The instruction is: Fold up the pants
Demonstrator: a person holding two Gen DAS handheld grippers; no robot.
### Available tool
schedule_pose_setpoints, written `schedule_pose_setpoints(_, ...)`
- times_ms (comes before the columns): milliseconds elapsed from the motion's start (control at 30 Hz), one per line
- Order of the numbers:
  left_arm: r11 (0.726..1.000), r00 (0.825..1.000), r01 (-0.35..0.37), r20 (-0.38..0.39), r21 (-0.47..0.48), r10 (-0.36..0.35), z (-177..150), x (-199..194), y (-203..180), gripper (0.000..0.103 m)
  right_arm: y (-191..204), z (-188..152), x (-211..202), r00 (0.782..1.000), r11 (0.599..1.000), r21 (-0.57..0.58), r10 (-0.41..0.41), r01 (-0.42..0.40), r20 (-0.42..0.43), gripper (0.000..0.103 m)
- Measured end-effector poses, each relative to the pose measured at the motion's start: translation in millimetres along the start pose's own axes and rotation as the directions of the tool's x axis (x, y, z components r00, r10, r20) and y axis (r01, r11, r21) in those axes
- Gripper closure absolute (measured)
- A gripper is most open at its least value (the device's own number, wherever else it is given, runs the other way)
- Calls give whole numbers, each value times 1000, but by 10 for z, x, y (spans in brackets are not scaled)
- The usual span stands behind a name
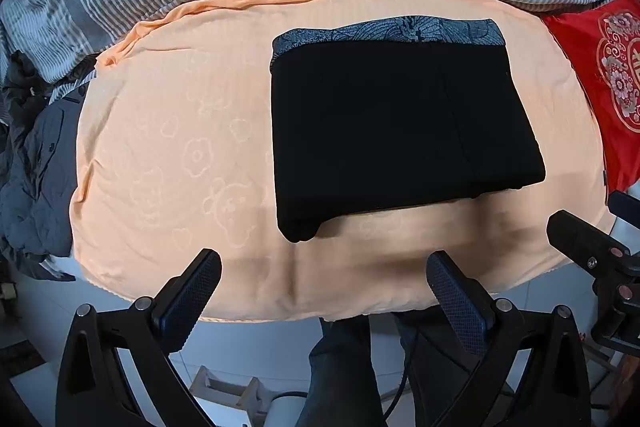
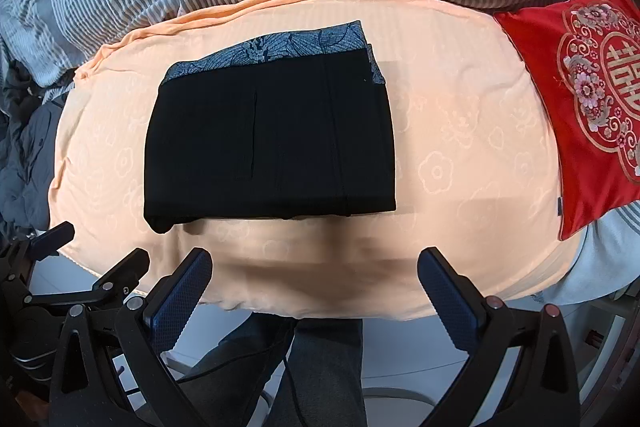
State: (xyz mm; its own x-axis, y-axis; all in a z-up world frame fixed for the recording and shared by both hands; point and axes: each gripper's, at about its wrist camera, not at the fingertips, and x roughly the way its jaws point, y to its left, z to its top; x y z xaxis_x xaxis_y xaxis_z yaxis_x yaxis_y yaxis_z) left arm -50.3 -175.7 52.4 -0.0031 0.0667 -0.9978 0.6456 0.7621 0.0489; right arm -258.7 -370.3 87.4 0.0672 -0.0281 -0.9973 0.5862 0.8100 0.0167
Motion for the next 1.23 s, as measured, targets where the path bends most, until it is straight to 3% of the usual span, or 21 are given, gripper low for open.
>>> schedule_pose_setpoints(1233,1000,1000,6,4,-13,-6,142,129,34,0,-3,169,182,999,1000,-13,4,-4,-41,0)
